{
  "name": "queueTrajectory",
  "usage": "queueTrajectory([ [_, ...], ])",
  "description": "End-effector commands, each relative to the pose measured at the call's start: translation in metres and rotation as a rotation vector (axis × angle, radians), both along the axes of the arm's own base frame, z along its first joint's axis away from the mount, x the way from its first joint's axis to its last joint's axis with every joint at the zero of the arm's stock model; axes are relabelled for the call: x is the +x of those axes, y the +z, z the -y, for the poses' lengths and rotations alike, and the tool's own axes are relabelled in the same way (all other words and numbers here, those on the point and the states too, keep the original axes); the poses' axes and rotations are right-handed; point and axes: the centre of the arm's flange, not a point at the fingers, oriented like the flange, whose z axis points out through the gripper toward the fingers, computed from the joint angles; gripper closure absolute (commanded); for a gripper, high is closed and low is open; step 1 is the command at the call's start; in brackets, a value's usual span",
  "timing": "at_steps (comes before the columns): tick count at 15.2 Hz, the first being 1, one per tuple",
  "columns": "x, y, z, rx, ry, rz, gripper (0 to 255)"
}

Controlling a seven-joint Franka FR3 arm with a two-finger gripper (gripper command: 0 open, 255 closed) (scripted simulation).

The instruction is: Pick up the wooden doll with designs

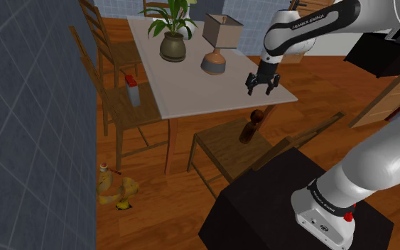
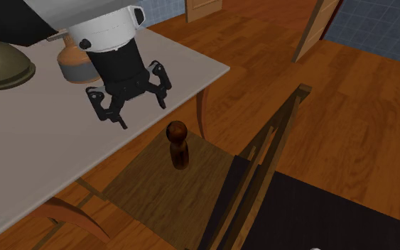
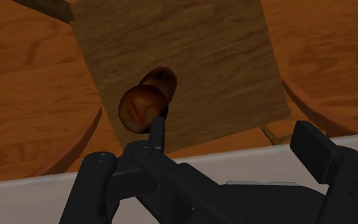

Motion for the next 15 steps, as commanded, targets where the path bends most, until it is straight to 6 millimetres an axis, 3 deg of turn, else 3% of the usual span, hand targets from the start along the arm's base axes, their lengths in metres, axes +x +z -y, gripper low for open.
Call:
queueTrajectory([
  [1,0.008,-0.021,0.016,-0.008,-0.056,-0.020,0],
  [7,0.025,-0.084,0.066,-0.032,-0.219,-0.079,0],
  [13,0.031,-0.144,0.119,-0.055,-0.380,-0.138,0],
  [15,0.031,-0.155,0.119,-0.055,-0.380,-0.138,0],
])
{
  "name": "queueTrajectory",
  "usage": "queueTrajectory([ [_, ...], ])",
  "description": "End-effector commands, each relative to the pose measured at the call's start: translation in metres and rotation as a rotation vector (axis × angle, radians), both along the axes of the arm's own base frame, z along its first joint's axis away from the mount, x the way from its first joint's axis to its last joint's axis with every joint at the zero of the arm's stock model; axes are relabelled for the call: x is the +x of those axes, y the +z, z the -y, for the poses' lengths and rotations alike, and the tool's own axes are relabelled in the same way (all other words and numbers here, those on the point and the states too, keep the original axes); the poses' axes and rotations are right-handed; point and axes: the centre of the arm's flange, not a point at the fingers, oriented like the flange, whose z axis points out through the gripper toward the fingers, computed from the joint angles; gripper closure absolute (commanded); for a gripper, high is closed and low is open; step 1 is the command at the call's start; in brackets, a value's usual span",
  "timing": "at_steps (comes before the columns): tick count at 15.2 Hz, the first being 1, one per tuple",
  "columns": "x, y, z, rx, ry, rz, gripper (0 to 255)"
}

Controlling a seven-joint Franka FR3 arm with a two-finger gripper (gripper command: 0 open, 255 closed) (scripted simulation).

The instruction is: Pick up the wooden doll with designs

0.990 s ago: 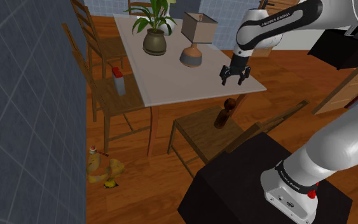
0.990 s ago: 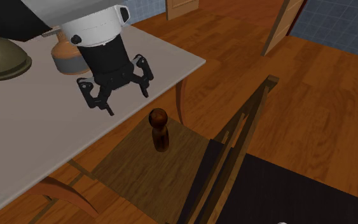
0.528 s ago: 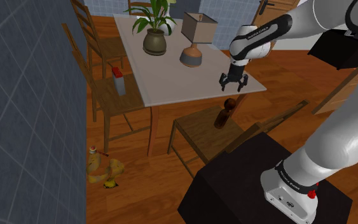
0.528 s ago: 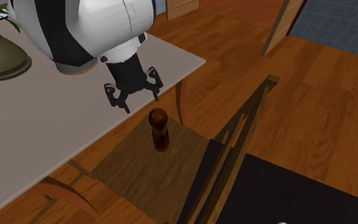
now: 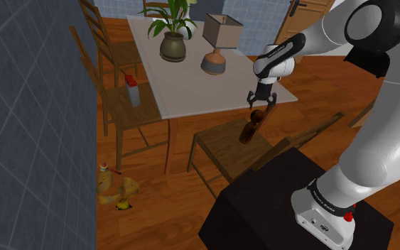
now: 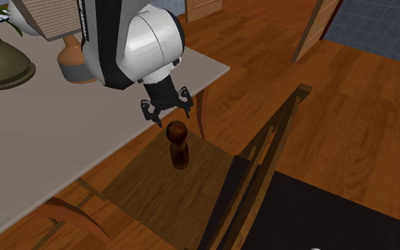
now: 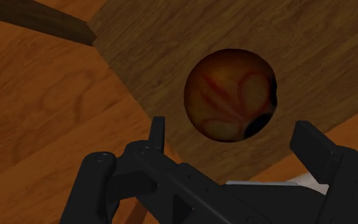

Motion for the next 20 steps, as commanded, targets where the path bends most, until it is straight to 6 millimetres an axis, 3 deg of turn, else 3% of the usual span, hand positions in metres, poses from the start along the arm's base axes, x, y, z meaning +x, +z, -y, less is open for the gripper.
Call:
queueTrajectory([
  [1,0.000,-0.012,0.000,-0.001,-0.007,-0.002,0],
  [7,0.000,-0.036,0.000,-0.001,-0.007,-0.002,0],
  [8,0.001,-0.037,0.001,-0.002,-0.007,-0.002,255],
  [17,0.000,-0.036,0.000,-0.001,-0.007,-0.002,255],
  [20,0.000,-0.021,0.000,-0.001,-0.007,-0.002,255],
])
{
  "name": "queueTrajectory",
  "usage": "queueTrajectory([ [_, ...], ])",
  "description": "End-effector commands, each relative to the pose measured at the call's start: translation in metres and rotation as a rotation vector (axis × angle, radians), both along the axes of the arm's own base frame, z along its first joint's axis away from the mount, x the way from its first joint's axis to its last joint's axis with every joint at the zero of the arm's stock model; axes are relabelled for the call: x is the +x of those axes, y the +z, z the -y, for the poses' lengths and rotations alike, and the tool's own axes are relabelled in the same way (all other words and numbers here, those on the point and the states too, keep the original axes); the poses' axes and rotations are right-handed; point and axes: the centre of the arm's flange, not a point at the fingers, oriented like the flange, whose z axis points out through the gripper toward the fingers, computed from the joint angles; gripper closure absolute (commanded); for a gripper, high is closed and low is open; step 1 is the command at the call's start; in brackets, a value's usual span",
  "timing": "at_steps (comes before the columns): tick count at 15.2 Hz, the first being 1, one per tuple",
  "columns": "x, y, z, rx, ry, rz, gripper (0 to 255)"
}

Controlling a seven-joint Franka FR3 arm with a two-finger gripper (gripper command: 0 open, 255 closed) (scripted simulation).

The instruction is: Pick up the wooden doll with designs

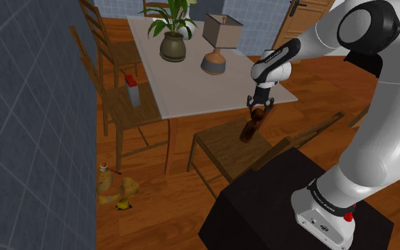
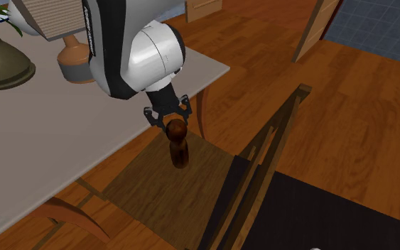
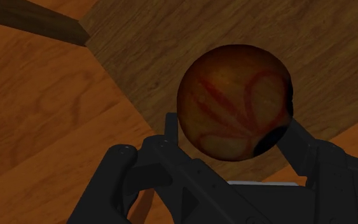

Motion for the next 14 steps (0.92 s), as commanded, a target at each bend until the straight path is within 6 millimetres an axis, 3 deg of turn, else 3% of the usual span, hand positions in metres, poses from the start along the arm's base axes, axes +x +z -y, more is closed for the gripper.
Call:
queueTrajectory([
  [1,0.000,0.009,0.000,0.000,0.000,0.000,255],
  [12,0.000,0.067,0.000,0.000,0.000,0.000,255],
  [14,0.000,0.068,0.000,0.000,0.000,0.000,255],
])
